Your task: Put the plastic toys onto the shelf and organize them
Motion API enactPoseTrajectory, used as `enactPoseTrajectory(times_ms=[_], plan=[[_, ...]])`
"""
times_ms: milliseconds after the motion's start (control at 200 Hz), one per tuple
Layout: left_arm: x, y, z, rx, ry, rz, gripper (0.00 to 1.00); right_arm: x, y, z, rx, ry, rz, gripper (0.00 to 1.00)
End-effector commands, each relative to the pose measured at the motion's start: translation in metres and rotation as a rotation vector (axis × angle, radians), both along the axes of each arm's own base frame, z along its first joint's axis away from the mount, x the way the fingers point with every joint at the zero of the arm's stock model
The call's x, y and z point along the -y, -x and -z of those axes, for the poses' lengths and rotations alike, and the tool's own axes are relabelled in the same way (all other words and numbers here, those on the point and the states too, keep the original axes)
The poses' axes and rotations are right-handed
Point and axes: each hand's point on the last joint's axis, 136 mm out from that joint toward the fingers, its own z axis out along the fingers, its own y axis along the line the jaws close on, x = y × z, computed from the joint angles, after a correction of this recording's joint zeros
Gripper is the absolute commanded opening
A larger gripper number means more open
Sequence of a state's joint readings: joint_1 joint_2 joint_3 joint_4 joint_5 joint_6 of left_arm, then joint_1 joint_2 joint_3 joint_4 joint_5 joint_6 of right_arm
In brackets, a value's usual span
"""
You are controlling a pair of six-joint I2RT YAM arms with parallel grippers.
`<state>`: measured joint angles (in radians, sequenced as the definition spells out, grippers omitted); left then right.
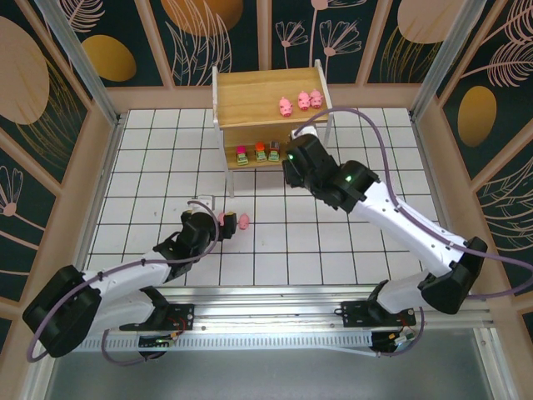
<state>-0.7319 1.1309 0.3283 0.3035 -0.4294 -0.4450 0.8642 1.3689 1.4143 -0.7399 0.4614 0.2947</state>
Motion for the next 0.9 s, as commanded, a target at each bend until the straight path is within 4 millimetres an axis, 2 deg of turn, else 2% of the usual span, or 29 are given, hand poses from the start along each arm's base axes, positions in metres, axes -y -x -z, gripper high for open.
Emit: enactPoseTrajectory(times_ms=[0,270,445,611,891], plan=[[0.000,-0.003,0.003,-0.033,0.002,-0.034,0.99,-0.003,0.008,0.012,-0.008,-0.099,0.005,0.51],[-0.007,-0.006,0.013,-0.094,-0.038,-0.103,0.94,0.011,0.029,0.084,-0.103,-0.110,-0.003,0.46],[-0.003,-0.008,0.029,-0.163,-0.072,-0.105,0.87,0.021,0.039,0.124,-0.170,-0.125,0.001,0.44],[0.000,-0.010,0.040,-0.208,-0.077,-0.102,0.78,0.029,0.046,0.148,-0.208,-0.138,0.014,0.42],[0.002,-0.016,0.048,-0.241,-0.070,-0.091,0.65,0.044,0.051,0.171,-0.237,-0.130,0.041,0.39]])
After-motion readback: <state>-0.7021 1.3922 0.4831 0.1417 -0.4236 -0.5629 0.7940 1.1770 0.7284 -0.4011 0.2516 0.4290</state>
